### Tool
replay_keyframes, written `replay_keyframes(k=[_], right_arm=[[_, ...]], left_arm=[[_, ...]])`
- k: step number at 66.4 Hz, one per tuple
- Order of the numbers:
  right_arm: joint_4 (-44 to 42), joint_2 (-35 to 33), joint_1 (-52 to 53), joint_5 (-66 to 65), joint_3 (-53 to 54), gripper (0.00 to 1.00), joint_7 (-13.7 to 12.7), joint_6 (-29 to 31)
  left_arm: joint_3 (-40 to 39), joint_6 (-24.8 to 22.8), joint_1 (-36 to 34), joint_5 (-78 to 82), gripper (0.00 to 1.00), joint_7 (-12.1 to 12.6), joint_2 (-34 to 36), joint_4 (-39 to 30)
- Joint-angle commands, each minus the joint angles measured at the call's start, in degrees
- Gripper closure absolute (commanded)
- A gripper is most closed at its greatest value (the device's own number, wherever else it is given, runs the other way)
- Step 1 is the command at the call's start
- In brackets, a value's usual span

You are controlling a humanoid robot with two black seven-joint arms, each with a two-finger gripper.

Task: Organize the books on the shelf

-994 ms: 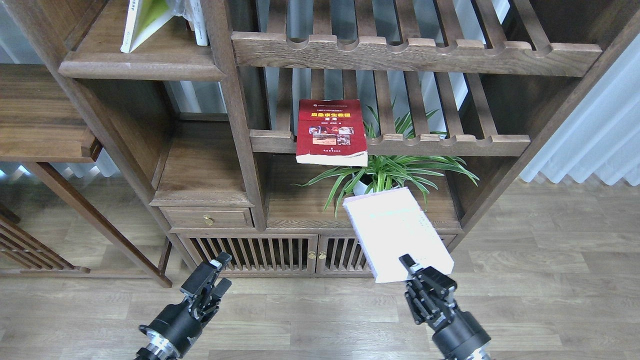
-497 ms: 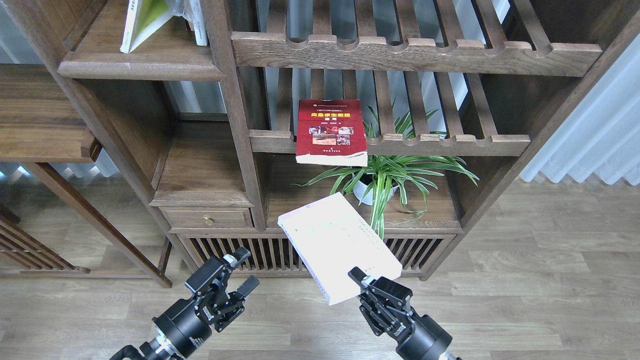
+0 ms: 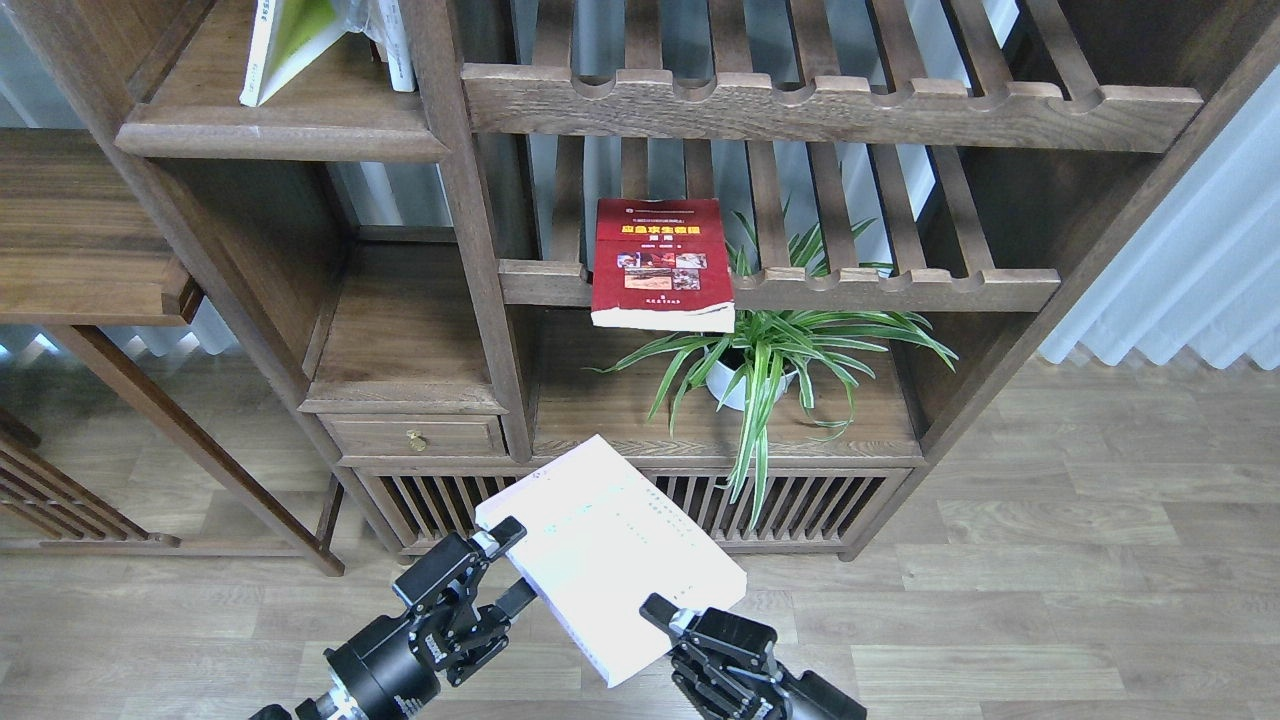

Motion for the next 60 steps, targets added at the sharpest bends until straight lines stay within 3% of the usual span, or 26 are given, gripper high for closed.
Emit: replay_keyframes(k=[1,13,18,24,38,44,60], right_arm=[[0.0,0.4,0.6,-0.1,-1.3,0.97,-0.2,0.0],[0.0,0.2,0.5,-0.2,-1.5,0.97,-0.7,0.0],[0.0,0.2,0.0,-0.2,-1.5,0.97,-0.9,0.0],[0.0,0.1,-0.2,-0.4,-2.1,0.97,-1.3,0.0],[0.1,0.2,-1.5,-1.5,-2.7,0.97,-2.2,0.0],[0.1,0.3,-2.3,-2.0,-2.7,0.97,-2.2,0.0],[0.1,0.2,-2.4,-2.1,-2.1,0.97,-2.2,0.0]], left_arm=[[1.8,0.0,0.1,-0.1,0.05,-0.1,0.0,0.1],[3.3,0.0,0.1,-0.2,0.13,-0.2,-0.1,0.3],[3.7,0.0,0.2,-0.4,0.25,-0.6,-0.1,0.4],[3.8,0.0,0.2,-1.6,0.47,-0.9,-0.4,0.5],[3.8,0.0,-1.9,-2.6,0.72,-0.8,-0.4,0.8],[3.8,0.0,-2.2,-2.7,0.91,-0.7,0.3,0.8],[6.6,0.0,-2.2,-2.6,0.95,0.0,1.9,0.7]])
